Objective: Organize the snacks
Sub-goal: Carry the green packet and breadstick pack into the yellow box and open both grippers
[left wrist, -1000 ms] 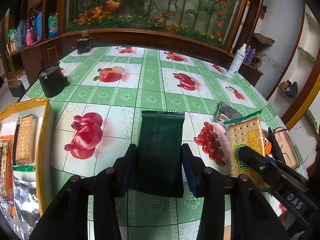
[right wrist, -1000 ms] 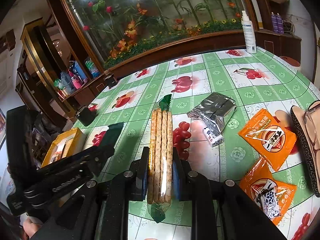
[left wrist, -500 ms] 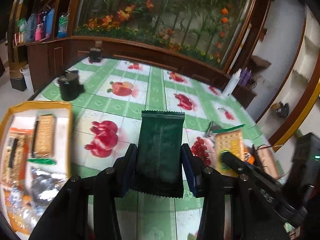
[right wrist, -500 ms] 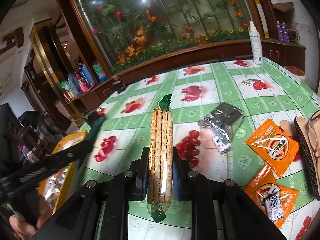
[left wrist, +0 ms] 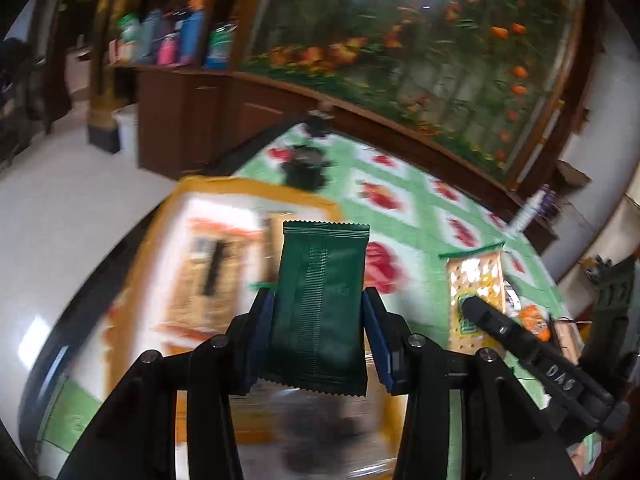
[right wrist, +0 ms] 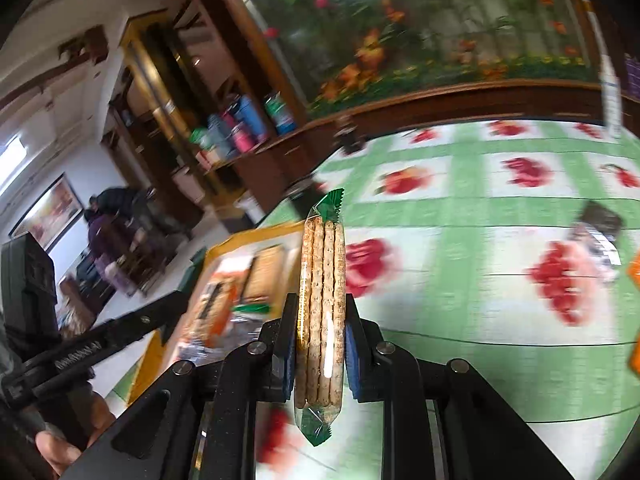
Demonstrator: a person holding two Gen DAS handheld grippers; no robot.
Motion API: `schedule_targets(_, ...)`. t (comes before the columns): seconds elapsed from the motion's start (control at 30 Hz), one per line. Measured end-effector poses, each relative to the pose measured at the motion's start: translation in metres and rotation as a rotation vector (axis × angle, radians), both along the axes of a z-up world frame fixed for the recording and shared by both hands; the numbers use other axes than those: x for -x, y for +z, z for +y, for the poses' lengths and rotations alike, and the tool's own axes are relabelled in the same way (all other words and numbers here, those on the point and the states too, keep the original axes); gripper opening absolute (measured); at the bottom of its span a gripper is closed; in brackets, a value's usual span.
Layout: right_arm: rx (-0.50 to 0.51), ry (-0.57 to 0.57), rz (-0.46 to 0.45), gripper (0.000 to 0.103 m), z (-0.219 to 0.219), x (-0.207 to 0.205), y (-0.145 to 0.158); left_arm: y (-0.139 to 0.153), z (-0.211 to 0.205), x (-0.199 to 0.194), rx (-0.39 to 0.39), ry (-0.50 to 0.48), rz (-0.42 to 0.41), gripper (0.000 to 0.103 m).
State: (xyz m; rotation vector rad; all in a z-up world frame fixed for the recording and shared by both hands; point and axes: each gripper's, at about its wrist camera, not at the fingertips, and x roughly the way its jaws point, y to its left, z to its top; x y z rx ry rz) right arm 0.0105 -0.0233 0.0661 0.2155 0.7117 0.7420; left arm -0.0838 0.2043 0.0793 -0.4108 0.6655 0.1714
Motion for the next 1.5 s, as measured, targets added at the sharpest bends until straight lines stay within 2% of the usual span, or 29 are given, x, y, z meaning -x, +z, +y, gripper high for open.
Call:
schedule_targets(0.23,0.039,0.085,0.049,0.022,0.082,-0.009,-0.008,-0.032,0.035,0.013,0.027,0.06,0.052,0.044)
schedule_targets(0.33,0.058,0.095,0.069,0.022,0.101,-0.011,-0.017,-0.042,0.043,0.017,0.025,0.079,0.064,0.044)
schedule_targets(0.4,0.063,0.11,0.09,0.022,0.112,-0.013,-0.022,-0.045,0.043,0.02,-0.016,0.1,0.062,0.044)
schedule_targets(0.47,0.073,0.118,0.1,0.022,0.119,-0.011,-0.029,-0.048,0.041,0.021,-0.016,0.098,0.055,0.044)
schedule_targets(0.6,0.079,0.123,0.087,0.022,0.119,-0.012,-0.031,-0.047,0.042,0.022,-0.004,0.098,0.029,0.044)
schedule_targets(0.83,0.069,0.143,0.117,0.024,0.115,-0.011,-0.039,-0.047,0.047,0.022,0.033,0.096,-0.002,0.046)
schedule_targets(0.9,0.062,0.143,0.109,0.028,0.112,-0.011,-0.038,-0.047,0.047,0.023,0.038,0.095,-0.007,0.048)
schedule_targets(0.97,0.06,0.142,0.095,0.044,0.11,-0.008,-0.036,-0.046,0.046,0.024,0.033,0.1,-0.014,0.058)
schedule_targets(1.03,0.041,0.144,0.084,0.051,0.106,-0.006,-0.033,-0.043,0.045,0.027,0.022,0.101,-0.036,0.066)
schedule_targets(1.37,-0.036,0.123,-0.024,0.063,0.077,0.004,-0.003,-0.039,0.046,0.031,0.02,0.092,-0.058,0.068)
schedule_targets(1.5,-0.076,0.105,-0.035,0.063,0.056,0.003,0.005,-0.037,0.045,0.033,0.019,0.09,-0.072,0.069)
